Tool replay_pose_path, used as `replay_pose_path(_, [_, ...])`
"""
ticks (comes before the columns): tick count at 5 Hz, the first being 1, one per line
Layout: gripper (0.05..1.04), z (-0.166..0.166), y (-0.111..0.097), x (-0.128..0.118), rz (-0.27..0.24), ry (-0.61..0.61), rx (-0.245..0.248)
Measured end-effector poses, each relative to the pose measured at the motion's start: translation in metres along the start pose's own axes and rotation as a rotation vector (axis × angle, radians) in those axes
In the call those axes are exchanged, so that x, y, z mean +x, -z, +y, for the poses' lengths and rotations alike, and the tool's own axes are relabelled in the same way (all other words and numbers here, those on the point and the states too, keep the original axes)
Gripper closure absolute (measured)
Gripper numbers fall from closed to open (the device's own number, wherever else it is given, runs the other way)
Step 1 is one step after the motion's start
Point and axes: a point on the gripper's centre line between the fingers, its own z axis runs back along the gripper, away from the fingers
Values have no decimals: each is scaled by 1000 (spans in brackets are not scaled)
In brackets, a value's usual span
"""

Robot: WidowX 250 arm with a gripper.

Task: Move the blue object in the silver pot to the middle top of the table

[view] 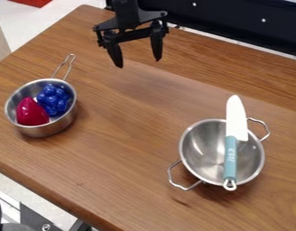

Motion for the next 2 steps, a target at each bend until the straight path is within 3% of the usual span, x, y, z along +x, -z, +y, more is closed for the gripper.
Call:
replay_pose_path(1, [86,3,10,-5,34,-4,14])
replay_pose_path(2, [86,20,6,-11,58,46,23])
